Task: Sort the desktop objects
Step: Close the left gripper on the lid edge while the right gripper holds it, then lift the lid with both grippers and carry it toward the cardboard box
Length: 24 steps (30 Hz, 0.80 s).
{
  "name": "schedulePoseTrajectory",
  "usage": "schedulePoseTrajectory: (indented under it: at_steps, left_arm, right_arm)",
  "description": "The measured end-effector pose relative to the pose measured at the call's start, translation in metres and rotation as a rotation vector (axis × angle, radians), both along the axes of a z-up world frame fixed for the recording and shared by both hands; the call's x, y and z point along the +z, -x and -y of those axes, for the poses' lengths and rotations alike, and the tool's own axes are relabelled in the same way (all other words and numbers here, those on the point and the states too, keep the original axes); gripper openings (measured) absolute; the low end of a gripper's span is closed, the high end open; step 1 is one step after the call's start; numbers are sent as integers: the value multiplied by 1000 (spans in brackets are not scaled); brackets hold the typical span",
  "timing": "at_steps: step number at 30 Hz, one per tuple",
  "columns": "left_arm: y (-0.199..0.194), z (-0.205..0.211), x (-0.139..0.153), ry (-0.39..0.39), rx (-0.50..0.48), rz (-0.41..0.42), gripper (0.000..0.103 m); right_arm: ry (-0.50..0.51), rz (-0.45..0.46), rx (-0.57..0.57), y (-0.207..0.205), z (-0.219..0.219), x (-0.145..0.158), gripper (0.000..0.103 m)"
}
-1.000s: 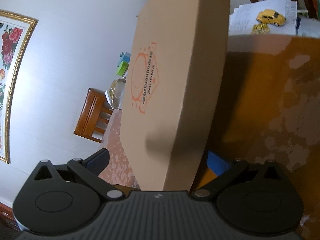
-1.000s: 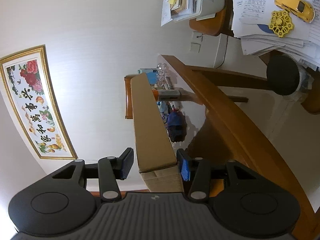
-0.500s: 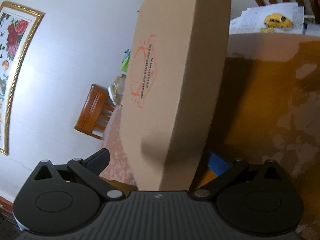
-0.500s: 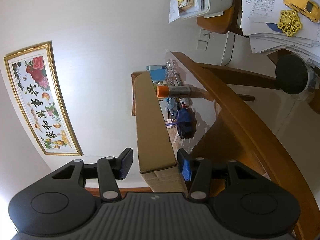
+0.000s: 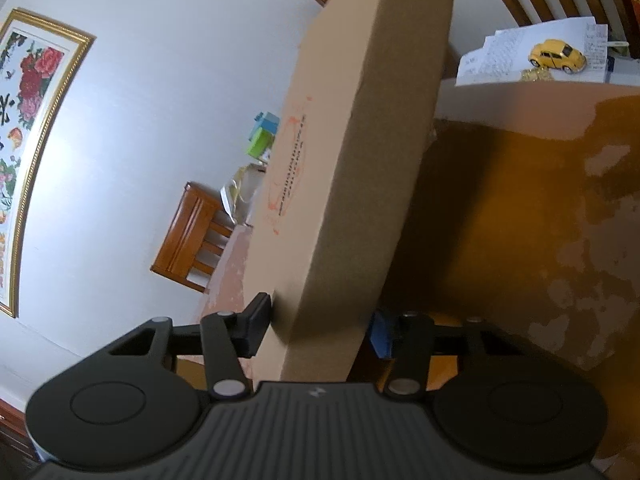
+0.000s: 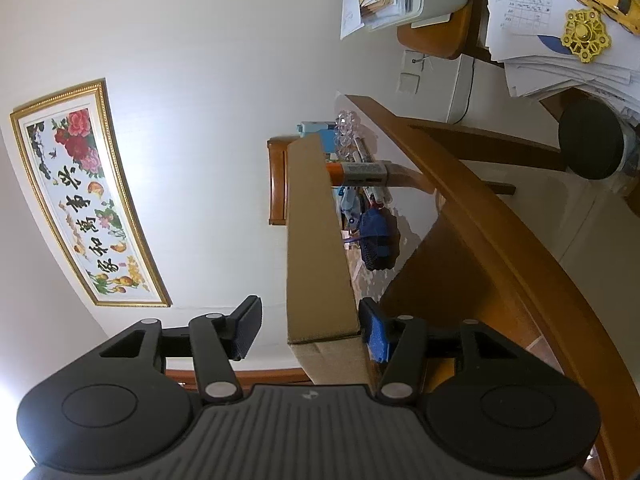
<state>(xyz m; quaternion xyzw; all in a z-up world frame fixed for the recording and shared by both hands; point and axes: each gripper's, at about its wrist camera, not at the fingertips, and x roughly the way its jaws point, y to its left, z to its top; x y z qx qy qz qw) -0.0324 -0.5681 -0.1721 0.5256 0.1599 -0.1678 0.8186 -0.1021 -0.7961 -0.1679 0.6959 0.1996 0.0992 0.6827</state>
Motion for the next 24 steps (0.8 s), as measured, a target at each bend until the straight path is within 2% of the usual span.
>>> schedulePoseTrajectory:
  at_steps: [7,14,24]
  left_arm:
    - [6,-3,10,18,-39,39,48]
    - [12,-4,17,43,-57,58,48]
    - [22,-4,26,75,-99,102,47]
  right_arm:
    - [31,-18,12,0,0,3,59]
    - [53,-43,6,1,-3,3,44]
    - [80,-40,-25,9,0,11,42]
